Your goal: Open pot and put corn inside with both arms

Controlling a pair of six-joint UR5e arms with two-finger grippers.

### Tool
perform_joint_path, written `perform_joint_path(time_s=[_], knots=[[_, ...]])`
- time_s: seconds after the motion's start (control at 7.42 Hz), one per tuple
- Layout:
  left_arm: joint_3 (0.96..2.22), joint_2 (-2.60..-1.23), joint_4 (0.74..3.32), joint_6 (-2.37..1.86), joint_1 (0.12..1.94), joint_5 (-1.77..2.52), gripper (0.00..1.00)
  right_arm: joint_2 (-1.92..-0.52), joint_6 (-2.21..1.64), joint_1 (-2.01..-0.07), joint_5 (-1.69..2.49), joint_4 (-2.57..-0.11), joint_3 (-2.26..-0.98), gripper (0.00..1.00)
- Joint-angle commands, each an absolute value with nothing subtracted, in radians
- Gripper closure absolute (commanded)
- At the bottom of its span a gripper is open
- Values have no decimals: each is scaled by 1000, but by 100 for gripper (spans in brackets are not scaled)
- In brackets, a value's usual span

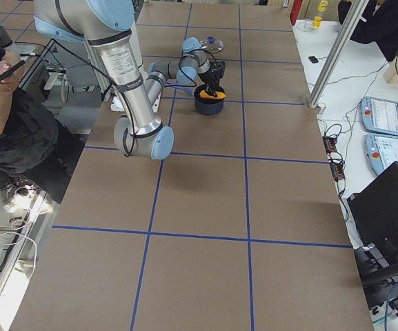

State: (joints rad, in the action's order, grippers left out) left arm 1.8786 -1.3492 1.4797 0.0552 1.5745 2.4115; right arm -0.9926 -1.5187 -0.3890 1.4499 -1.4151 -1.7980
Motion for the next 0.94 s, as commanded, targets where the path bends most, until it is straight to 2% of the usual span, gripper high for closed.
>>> perform_joint_path(time_s=[0.0, 0.27, 0.54, 0.81], knots=[[1881, -1350, 1482, 55, 1574, 2411, 2, -976, -1499, -405, 1448, -1416, -1799, 0], [1885, -1348, 1482, 58, 1577, 2407, 2, -974, -1343, -589, 1608, -1422, -1792, 0], [1919, -1329, 1477, 60, 1577, 2392, 2, -1011, -1011, -814, 1854, -1430, -1691, 0], [1917, -1339, 1480, 51, 1577, 2390, 2, -1159, -603, -1016, 2009, -1424, -1634, 0]])
